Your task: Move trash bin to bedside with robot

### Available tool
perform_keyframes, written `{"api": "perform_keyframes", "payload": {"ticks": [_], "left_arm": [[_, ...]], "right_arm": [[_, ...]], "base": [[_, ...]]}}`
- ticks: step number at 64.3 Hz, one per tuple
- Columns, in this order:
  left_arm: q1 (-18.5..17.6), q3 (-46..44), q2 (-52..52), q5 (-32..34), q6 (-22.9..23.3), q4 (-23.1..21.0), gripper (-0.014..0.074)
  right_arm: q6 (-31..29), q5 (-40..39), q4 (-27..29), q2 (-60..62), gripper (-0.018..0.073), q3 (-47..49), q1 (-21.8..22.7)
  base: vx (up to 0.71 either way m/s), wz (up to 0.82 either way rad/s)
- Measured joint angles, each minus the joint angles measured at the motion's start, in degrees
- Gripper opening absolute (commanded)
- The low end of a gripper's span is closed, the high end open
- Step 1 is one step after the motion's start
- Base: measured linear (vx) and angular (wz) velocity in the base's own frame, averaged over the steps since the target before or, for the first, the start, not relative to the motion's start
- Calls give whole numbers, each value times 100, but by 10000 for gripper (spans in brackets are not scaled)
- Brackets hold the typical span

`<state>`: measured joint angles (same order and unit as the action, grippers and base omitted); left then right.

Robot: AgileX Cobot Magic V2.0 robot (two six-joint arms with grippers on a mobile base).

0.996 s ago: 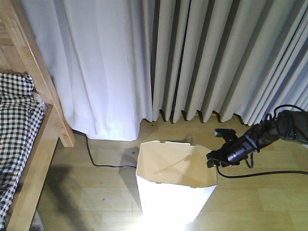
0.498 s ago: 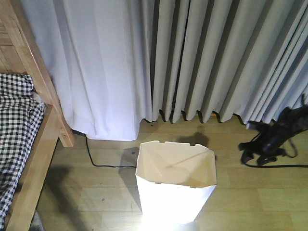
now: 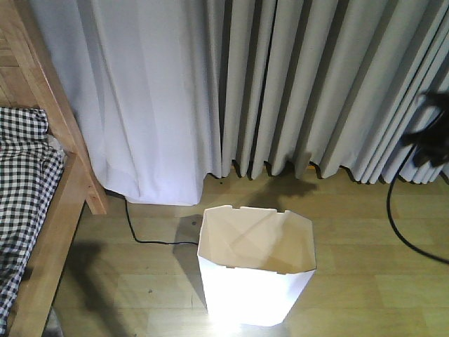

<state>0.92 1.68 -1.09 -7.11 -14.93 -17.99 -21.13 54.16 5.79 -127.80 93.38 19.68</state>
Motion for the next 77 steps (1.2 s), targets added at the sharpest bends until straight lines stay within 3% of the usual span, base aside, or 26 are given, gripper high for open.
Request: {"api": "perform_keyframes", "payload": {"ticks": [10, 30, 40, 51, 65, 77], "left_arm": [[0, 0, 0, 0, 0, 0, -6], [0, 0, 0, 0, 0, 0, -6], [0, 0, 0, 0, 0, 0, -6], [0, 0, 0, 0, 0, 0, -6], [0, 0, 0, 0, 0, 0, -6], [0, 0, 0, 0, 0, 0, -6]], "right_arm": [[11, -630, 10, 1381, 227, -1047, 0], [11, -3085, 299, 5022, 190, -4043, -13], [-46, -3996, 414, 6791, 127, -5263, -467], [-57, -4190, 466, 8599, -13, -6167, -1029], [26, -4195, 662, 10891, -6, -7365, -1221], [56, -4388, 895, 11811, -6, -8003, -1640]], "base": [[0, 0], [0, 0], [0, 0], [0, 0], [0, 0], [0, 0]]}}
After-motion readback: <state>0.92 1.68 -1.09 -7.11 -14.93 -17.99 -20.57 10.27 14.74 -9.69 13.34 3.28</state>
